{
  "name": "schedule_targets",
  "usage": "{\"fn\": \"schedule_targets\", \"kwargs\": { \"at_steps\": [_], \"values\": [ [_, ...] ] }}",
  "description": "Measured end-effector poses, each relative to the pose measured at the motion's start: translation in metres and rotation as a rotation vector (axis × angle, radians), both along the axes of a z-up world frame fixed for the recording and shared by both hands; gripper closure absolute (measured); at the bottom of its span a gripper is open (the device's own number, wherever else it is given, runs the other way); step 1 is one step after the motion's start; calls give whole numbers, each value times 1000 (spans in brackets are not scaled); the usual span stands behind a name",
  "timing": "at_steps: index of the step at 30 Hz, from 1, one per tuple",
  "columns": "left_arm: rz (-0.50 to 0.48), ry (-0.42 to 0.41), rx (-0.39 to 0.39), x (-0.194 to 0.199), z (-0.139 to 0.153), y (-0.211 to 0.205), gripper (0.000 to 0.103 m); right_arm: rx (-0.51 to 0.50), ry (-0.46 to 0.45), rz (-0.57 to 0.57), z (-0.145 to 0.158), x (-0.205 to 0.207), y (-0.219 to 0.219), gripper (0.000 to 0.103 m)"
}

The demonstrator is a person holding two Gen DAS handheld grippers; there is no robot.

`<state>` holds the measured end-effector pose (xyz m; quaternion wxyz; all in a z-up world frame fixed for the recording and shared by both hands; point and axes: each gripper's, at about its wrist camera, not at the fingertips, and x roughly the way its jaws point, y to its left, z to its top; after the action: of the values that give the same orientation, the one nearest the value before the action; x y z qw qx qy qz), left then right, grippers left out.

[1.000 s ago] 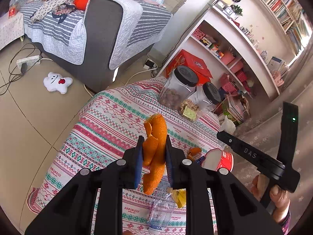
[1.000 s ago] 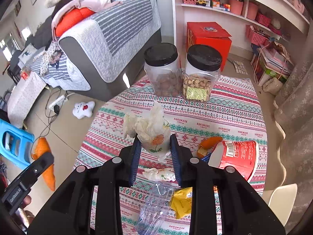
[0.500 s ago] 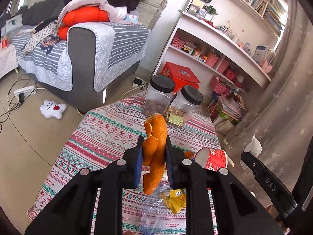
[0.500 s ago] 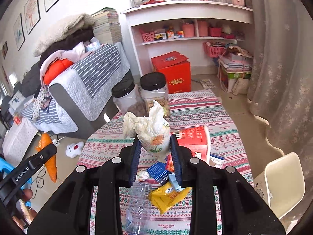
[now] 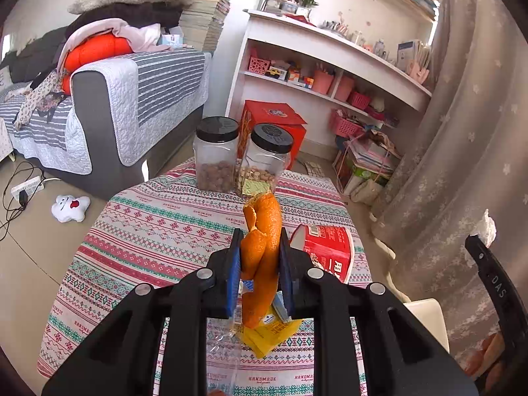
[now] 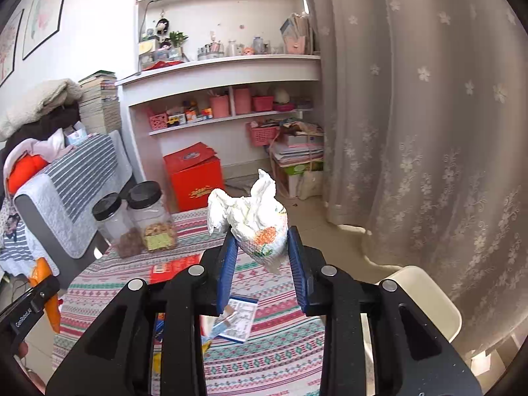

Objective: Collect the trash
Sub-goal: 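Carry the tissue to the white bin and open the right gripper while the left carries the peel, then lower the orange peel into the white bin and open the left gripper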

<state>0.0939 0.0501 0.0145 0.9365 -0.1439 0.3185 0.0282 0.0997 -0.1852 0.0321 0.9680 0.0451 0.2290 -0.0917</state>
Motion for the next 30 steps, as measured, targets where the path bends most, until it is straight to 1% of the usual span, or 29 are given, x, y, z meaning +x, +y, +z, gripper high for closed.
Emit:
{"fn": "schedule_targets", "kwargs": {
  "at_steps": [6, 9, 13, 17, 18, 19, 20, 21, 22, 23, 24, 25, 26, 28, 30],
  "values": [
    [-30, 7, 24, 7, -8, -27, 82, -2, -6, -148, -7, -6, -59, 74],
    [-46, 11, 36, 8, -13, -42, 82, -4, -2, -251, -12, -10, -93, 74],
    [-74, 10, 55, 10, -18, -66, 82, 33, 88, -375, -27, -9, -141, 71],
    [-117, 5, 99, 9, -23, -94, 82, 68, 165, -425, -39, -11, -170, 68],
    [-128, 4, 107, 9, -24, -102, 82, 74, 173, -433, -40, -12, -175, 63],
    [-138, 1, 114, 8, -25, -108, 82, 82, 173, -444, -39, -15, -181, 55],
    [-147, -2, 120, 7, -25, -115, 82, 93, 166, -452, -38, -19, -187, 50],
    [-156, -6, 124, 7, -26, -121, 82, 107, 150, -459, -35, -23, -191, 41],
    [-166, -11, 128, 7, -26, -129, 82, 123, 128, -469, -32, -29, -197, 30],
    [-176, -16, 130, 6, -26, -136, 82, 136, 102, -482, -28, -34, -200, 24],
    [-187, -18, 128, 7, -26, -144, 82, 149, 71, -500, -24, -41, -204, 13],
    [-201, -17, 123, 7, -26, -153, 82, 161, 40, -517, -19, -46, -209, 6],
    [-220, -14, 117, 8, -26, -163, 82, 174, 11, -532, -15, -52, -214, 7],
    [-258, -11, 105, 9, -27, -184, 82, 183, -10, -544, -10, -58, -224, 7],
    [-300, 3, 71, 11, -28, -209, 82, 191, -32, -572, -6, -65, -234, 7]
  ]
}}
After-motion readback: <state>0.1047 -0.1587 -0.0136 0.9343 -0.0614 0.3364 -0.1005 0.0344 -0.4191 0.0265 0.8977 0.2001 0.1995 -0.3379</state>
